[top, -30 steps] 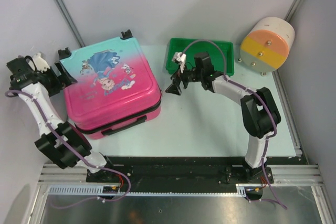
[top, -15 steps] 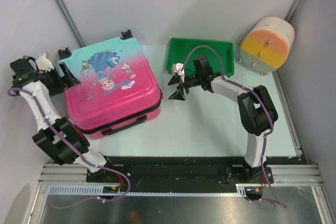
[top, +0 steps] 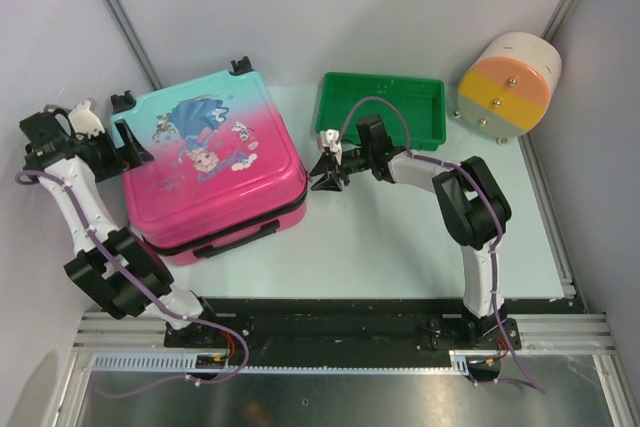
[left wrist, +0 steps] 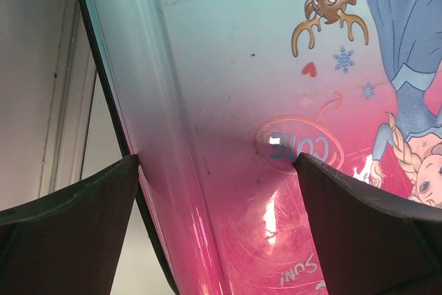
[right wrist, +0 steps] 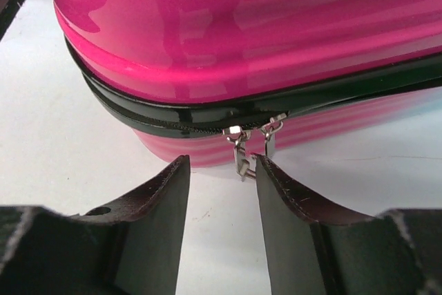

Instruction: Open, take out, and arrange the luggage

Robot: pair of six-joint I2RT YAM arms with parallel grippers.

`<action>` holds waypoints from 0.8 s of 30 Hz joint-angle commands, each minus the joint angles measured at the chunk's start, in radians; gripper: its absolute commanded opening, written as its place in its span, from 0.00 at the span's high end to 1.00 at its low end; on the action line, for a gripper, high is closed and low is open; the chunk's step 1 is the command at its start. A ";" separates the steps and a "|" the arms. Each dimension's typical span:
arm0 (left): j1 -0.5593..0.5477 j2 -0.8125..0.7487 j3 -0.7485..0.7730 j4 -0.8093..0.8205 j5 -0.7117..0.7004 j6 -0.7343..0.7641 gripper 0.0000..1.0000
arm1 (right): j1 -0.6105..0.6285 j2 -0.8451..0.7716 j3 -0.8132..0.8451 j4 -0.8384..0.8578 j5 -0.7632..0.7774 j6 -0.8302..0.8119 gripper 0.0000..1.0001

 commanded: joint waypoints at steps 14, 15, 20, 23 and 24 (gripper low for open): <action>-0.020 -0.135 -0.010 -0.024 0.072 0.148 0.00 | 0.051 0.048 0.006 0.151 0.013 0.120 0.80; -0.023 -0.154 -0.007 -0.024 0.073 0.155 0.00 | 0.051 0.044 0.006 0.131 0.015 0.117 0.87; -0.157 -0.270 -0.032 -0.022 -0.023 0.284 0.00 | 0.048 0.011 0.005 0.090 0.052 0.169 1.00; -0.298 -0.368 -0.078 -0.025 -0.086 0.368 0.00 | 0.047 -0.025 0.005 0.042 0.068 0.217 1.00; -0.337 -0.396 -0.091 -0.025 -0.101 0.385 0.00 | 0.050 -0.043 0.002 0.004 0.072 0.227 1.00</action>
